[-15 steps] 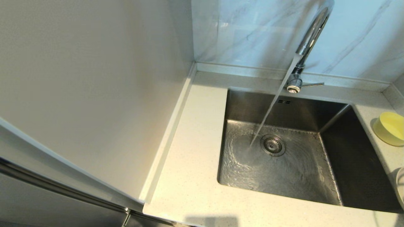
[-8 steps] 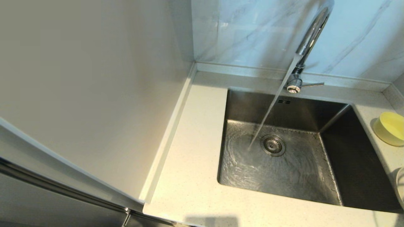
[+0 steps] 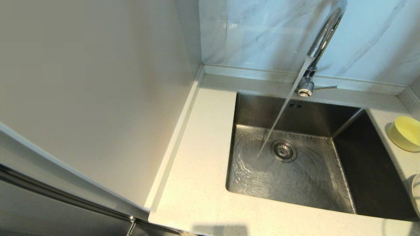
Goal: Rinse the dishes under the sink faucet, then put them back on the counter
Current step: Pick up the chopsticks, then rinse the chopsticks
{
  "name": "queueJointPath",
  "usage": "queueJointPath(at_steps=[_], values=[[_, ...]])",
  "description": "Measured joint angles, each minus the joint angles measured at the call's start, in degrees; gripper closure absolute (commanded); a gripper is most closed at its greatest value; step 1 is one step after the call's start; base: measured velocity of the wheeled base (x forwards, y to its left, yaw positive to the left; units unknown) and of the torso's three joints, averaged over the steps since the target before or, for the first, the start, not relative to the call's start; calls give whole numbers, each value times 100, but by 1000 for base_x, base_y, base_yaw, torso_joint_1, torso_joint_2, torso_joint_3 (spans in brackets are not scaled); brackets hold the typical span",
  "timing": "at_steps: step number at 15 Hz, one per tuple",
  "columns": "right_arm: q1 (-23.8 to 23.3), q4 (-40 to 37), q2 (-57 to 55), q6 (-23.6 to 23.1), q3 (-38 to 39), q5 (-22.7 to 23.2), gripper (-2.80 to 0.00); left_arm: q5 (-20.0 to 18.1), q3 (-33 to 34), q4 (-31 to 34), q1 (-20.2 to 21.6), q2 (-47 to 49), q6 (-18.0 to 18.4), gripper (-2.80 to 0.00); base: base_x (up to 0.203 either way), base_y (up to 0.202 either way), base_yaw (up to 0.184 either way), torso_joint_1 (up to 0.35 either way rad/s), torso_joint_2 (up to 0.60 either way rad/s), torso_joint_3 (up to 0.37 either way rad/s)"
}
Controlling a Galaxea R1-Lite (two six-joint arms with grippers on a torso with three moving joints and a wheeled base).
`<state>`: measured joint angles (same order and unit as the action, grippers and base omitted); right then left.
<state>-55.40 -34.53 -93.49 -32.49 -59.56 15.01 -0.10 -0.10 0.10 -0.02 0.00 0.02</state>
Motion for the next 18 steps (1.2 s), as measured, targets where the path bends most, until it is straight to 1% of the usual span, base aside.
queueJointPath(at_steps=[2, 3, 5, 8, 11, 14, 16, 18], values=[[1, -14, 295, -20, 35, 100, 0, 0, 0, 0, 0, 0, -1, 0, 0, 0, 0, 0, 0, 0], [112, -20, 427, -22, 44, 117, 0, 2, 0, 0, 0, 0, -2, 0, 0, 0, 0, 0, 0, 0], [569, -20, 674, -9, 48, 114, 0, 1, 0, 0, 2, 0, -4, 0, 0, 0, 0, 0, 0, 0], [1615, -3, 942, 230, -26, -89, 0, 4, 0, 0, 2, 0, -2, 0, 0, 0, 0, 0, 0, 0], [3016, 6, 1076, 825, -124, -580, 0, 0, 0, 0, 0, 0, -2, 0, 0, 0, 0, 0, 0, 0], [4398, 15, 1104, 1720, -242, -1177, 0, 0, 0, 0, 0, 0, -2, 0, 0, 0, 0, 0, 0, 0], [5037, 90, 1015, 2366, -410, -1499, 0, 0, 2, -2, 0, 0, -2, 0, 0, 0, 0, 0, 0, 0], [5513, 493, 879, 2722, -516, -1733, 0, 2, 2, 0, 0, 0, -2, 0, 0, 0, 0, 0, 0, 0]])
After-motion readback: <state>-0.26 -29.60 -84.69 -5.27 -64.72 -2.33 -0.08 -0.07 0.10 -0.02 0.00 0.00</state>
